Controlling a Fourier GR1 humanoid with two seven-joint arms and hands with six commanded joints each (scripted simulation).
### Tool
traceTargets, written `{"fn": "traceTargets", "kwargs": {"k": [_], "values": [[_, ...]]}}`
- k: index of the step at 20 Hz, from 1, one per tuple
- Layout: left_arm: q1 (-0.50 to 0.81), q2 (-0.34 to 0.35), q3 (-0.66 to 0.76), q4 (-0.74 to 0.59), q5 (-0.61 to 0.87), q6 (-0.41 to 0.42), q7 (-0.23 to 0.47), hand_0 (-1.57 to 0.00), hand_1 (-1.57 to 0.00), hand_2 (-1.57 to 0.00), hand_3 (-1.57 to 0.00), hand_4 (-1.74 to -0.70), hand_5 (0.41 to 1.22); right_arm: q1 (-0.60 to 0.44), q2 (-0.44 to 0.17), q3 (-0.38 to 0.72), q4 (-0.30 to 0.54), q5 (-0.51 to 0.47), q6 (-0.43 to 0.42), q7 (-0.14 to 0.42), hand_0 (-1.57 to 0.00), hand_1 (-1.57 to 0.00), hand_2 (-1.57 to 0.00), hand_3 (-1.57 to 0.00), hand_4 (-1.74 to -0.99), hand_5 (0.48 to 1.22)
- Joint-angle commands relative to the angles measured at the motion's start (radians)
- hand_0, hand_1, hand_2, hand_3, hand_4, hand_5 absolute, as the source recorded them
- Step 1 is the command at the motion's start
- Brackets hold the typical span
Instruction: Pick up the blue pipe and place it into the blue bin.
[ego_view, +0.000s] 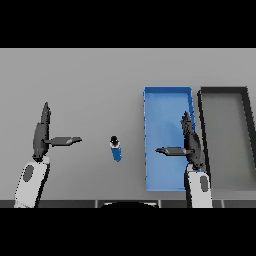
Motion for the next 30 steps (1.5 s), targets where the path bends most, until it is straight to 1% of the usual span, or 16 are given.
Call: {"fn": "traceTargets", "kwargs": {"k": [1, 6, 7, 8, 9, 10, 11, 14, 17, 19, 22, 23, 24, 26, 28, 30], "values": [[0.0, -0.003, -0.002, -0.002, -0.002, 0.002, -0.004, 0.0, 0.0, 0.0, 0.0, -0.97, 0.593, 0.0, -0.003, -0.002, 0.0, -0.002, 0.001, 0.0, 0.0, 0.0, 0.0, 0.0, -1.205, 0.629], [0.007, -0.019, -0.022, -0.015, -0.021, 0.021, -0.001, 0.0, 0.0, 0.0, 0.0, -0.97, 0.593, 0.0, -0.028, -0.023, 0.002, -0.025, 0.019, 0.001, 0.0, 0.0, 0.0, 0.0, -1.205, 0.629], [0.035, 0.046, -0.047, -0.025, -0.031, -0.071, -0.058, 0.0, 0.0, 0.0, 0.0, -0.97, 0.593, 0.033, -0.094, 0.005, -0.026, 0.051, 0.033, -0.09, 0.0, 0.0, 0.0, 0.0, -1.205, 0.629], [0.055, 0.088, -0.062, -0.017, -0.04, -0.132, -0.102, 0.0, 0.0, 0.0, 0.0, -0.96, 0.592, 0.081, -0.128, 0.029, -0.064, 0.099, 0.041, -0.153, 0.0, 0.0, 0.0, 0.0, -1.201, 0.628], [0.059, 0.117, -0.063, -0.007, -0.036, -0.176, -0.124, 0.0, 0.0, 0.0, 0.0, -0.96, 0.59, 0.108, -0.145, 0.043, -0.09, 0.131, 0.04, -0.173, 0.0, 0.0, 0.0, 0.0, -1.197, 0.627], [0.061, 0.136, -0.065, -0.002, -0.032, -0.206, -0.135, 0.0, 0.0, 0.0, 0.0, -0.96, 0.59, 0.112, -0.161, 0.048, -0.102, 0.146, 0.042, -0.16, 0.0, 0.0, 0.0, 0.0, -1.197, 0.626], [0.068, 0.145, -0.069, -0.004, -0.035, -0.221, -0.151, 0.0, 0.0, 0.0, 0.0, -0.96, 0.592, 0.121, -0.156, 0.063, -0.103, 0.164, 0.041, -0.156, 0.0, 0.0, 0.0, 0.0, -1.193, 0.622], [0.074, 0.15, -0.084, -0.02, -0.022, -0.259, -0.158, 0.0, 0.0, 0.0, 0.0, -0.96, 0.593, 0.119, -0.17, 0.062, -0.135, 0.161, 0.046, -0.123, 0.0, 0.0, 0.0, 0.0, -1.203, 0.625], [0.1, 0.197, -0.104, -0.066, -0.003, -0.338, -0.179, 0.0, 0.0, 0.0, 0.0, -0.99, 0.573, 0.125, -0.182, 0.055, -0.131, 0.157, 0.051, -0.131, 0.0, 0.0, 0.0, 0.0, -1.181, 0.619], [0.111, 0.221, -0.141, -0.112, -0.006, -0.384, -0.15, 0.0, 0.0, 0.0, 0.0, -1.03, 0.549, 0.107, -0.19, 0.05, -0.124, 0.144, 0.064, -0.131, 0.0, 0.0, 0.0, 0.0, -1.179, 0.616], [0.125, 0.204, -0.216, -0.163, -0.019, -0.432, -0.105, 0.0, 0.0, 0.0, 0.0, -1.1, 0.51, 0.114, -0.181, 0.06, -0.131, 0.15, 0.064, -0.124, 0.0, 0.0, 0.0, 0.0, -1.173, 0.616], [0.117, 0.187, -0.242, -0.17, -0.032, -0.436, -0.08, 0.0, 0.0, 0.0, 0.0, -1.11, 0.497, 0.104, -0.184, 0.061, -0.123, 0.162, 0.057, -0.106, 0.0, 0.0, 0.0, 0.0, -1.164, 0.617], [0.133, 0.18, -0.266, -0.187, -0.059, -0.431, -0.082, 0.0, 0.0, 0.0, 0.0, -1.13, 0.485, 0.102, -0.174, 0.062, -0.112, 0.157, 0.057, -0.1, 0.0, 0.0, 0.0, 0.0, -1.174, 0.618], [0.126, 0.161, -0.299, -0.174, -0.089, -0.437, -0.055, 0.0, 0.0, 0.0, 0.0, -1.14, 0.464, 0.113, -0.178, 0.061, -0.131, 0.146, 0.067, -0.11, 0.0, 0.0, 0.0, 0.0, -1.189, 0.619], [0.104, 0.112, -0.335, -0.177, -0.107, -0.432, -0.039, 0.0, 0.0, 0.0, 0.0, -1.14, 0.45, 0.116, -0.178, 0.055, -0.143, 0.138, 0.064, -0.096, 0.0, 0.0, 0.0, 0.0, -1.197, 0.615], [0.077, 0.063, -0.36, -0.139, -0.128, -0.43, -0.033, 0.0, 0.0, 0.0, 0.0, -1.15, 0.451, 0.105, -0.168, 0.064, -0.126, 0.149, 0.062, -0.102, 0.0, 0.0, 0.0, 0.0, -1.213, 0.625]]}}
